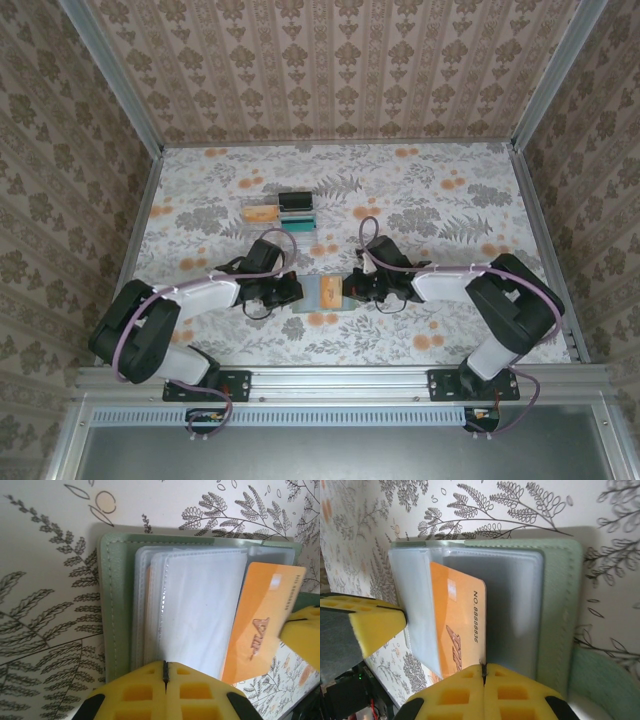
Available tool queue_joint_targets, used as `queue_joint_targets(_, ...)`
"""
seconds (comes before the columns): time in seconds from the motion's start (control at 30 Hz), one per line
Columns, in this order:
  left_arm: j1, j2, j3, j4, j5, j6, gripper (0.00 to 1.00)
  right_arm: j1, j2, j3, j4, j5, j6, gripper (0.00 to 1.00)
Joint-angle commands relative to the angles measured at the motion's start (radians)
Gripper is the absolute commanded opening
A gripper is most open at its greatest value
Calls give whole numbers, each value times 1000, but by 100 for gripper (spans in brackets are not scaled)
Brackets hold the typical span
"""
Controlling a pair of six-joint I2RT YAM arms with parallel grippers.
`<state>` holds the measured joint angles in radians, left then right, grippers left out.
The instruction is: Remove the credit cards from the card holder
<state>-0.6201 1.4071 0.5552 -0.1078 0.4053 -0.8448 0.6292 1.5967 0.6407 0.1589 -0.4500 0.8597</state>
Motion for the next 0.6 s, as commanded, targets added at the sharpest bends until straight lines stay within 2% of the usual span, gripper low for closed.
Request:
queue_joint_targets(0.0, 8, -45, -4, -67, -25, 6, 0, -17, -78, -23, -42, 12, -31, 0)
queue_joint_targets(0.07, 8, -95, 9, -64, -31, -3, 14, -24, -118, -21, -59, 12, -42, 0)
queue_joint_targets(0.17, 10, -176, 18, -32, -59, -39, 48, -32, -172, -12, -82, 4, -61, 0)
queue_joint_targets(0.2, 11, -200, 17, -12, -69, -64, 54, -35, -189, -7, -89, 4, -67, 0)
queue_joint_targets(0.27, 12, -237, 4, 68, -61, -84, 56, -41, -215, 4, -96, -8, -76, 0)
queue_joint_targets(0.37, 27, -256, -5, 166, 9, -136, 60, -53, -257, 25, -82, -37, -80, 0)
queue_joint_targets(0.57, 49, -164, -16, 432, 182, -266, 55, -57, -265, 64, 7, -140, -50, 0)
